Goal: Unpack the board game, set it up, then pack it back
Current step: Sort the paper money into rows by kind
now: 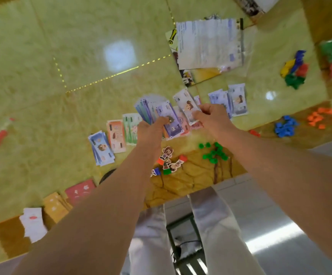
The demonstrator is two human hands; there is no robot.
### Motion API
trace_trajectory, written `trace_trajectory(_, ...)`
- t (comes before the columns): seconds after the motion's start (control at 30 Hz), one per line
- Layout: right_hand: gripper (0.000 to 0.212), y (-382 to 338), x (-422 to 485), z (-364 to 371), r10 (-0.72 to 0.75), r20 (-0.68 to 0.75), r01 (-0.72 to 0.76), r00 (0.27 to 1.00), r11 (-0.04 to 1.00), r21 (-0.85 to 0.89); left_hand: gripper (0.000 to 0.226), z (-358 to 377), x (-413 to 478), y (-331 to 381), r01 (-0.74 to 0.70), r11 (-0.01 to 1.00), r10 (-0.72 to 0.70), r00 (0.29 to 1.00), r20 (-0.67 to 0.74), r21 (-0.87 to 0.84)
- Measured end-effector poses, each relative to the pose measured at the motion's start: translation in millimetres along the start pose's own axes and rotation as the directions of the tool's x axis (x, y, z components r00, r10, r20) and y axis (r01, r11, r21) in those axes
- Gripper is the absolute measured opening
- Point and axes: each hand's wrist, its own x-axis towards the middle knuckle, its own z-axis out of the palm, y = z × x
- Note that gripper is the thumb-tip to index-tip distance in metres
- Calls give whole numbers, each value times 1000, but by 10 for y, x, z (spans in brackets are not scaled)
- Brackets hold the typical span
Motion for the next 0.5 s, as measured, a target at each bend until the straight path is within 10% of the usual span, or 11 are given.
trace_trajectory(0.5, 28, 472, 513, -1169, 67, -290, -113, 955, 983, -145, 74, 1133, -25, -122, 56, 997, -59, 996, 73, 49)
